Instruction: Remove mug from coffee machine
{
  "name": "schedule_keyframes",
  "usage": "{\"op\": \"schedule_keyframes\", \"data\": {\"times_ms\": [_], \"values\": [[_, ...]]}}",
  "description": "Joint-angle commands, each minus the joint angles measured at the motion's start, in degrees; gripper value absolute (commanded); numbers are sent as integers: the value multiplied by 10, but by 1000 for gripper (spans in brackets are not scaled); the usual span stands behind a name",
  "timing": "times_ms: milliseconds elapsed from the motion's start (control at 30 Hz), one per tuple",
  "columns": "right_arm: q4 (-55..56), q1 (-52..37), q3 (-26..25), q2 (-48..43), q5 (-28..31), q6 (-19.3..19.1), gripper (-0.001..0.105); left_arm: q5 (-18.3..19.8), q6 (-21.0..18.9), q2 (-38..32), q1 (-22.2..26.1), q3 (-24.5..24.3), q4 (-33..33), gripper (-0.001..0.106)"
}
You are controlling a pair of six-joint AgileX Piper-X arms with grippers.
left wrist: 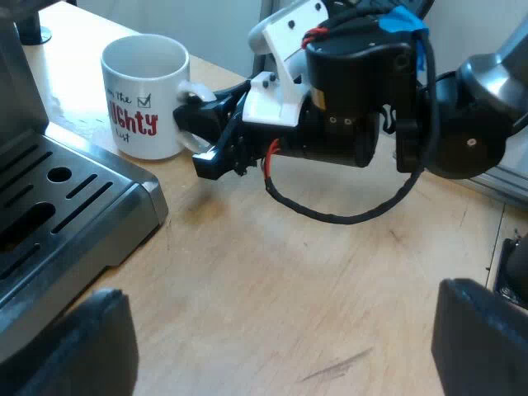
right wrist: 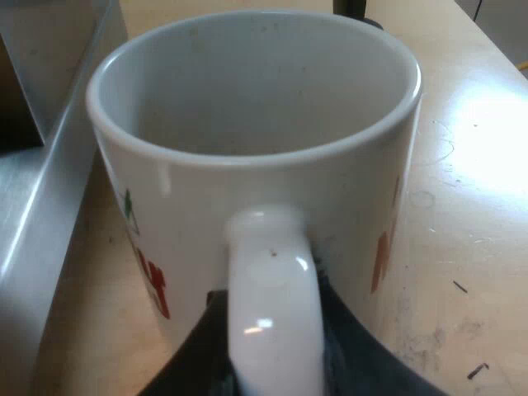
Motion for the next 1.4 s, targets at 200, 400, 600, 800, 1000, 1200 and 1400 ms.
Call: {"op": "schedule_keyframes", "data": {"times_ms": [200,400,600,800,1000,1200,1400], "values": [[-28,-2,-9,3,0,-11,0,-3,-7,-1,-3,-1,-6,79],[33,-2,-9,3,3,16,0,-3,-7,-1,-3,-1,-6,79],[37,-2,-9,2,5,58,23,-3,-7,-1,-3,-1,-6,79],[68,0,-8,-27,5,100,61,-5,5,-1,-3,-1,-6,79],[139,0,8,-97,5,100,63,-39,32,-1,-3,-1,-6,79],[316,0,12,-244,-1,100,63,-53,32,-1,-3,-1,-6,79],[466,0,12,-384,-6,100,63,-55,32,-1,-3,-1,-6,79]]}}
